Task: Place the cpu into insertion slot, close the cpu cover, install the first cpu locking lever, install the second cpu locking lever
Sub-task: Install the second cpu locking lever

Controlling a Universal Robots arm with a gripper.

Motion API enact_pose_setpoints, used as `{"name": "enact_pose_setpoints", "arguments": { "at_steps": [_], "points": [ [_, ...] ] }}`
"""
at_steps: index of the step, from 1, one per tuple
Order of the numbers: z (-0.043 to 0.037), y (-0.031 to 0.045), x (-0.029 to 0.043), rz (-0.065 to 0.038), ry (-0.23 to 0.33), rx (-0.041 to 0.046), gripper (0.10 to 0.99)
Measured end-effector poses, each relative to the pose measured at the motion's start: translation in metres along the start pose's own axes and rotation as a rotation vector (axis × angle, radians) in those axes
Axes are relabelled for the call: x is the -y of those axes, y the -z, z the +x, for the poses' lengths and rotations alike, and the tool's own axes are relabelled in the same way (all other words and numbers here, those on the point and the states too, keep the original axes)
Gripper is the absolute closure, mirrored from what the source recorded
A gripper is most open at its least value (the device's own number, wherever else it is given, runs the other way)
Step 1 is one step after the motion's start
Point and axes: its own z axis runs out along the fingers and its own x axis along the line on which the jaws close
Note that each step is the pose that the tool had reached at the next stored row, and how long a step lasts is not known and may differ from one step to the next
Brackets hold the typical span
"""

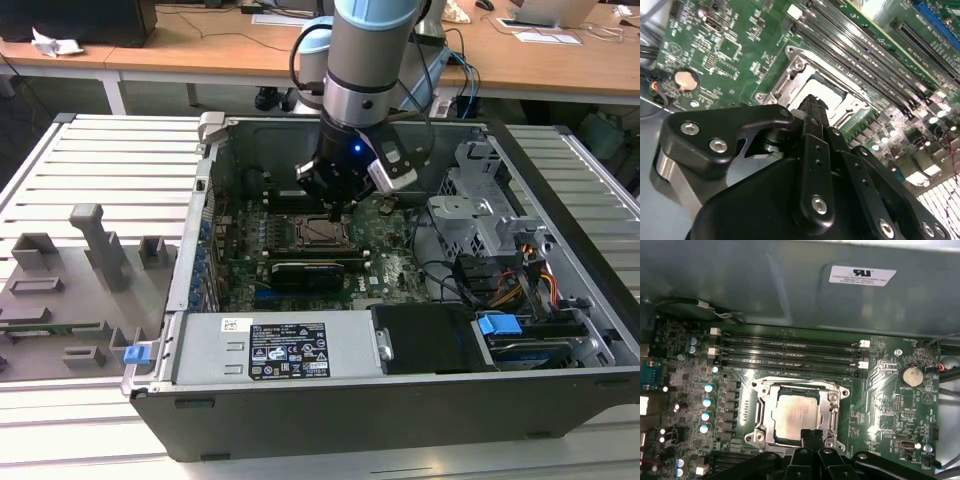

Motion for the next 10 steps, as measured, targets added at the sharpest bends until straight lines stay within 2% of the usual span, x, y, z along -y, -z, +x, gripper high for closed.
{"name": "enact_pose_setpoints", "arguments": {
  "at_steps": [2, 4, 10],
  "points": [
    [0.0007, 0.0002, 0.0089, -0.001, 0.0, -0.0003, 0.98],
    [0.0012, 0.0004, 0.0148, -0.001, 0.0, -0.0004, 0.98],
    [0.002, 0.0004, 0.0245, -0.001, 0.0, -0.0003, 0.98]
  ]
}}
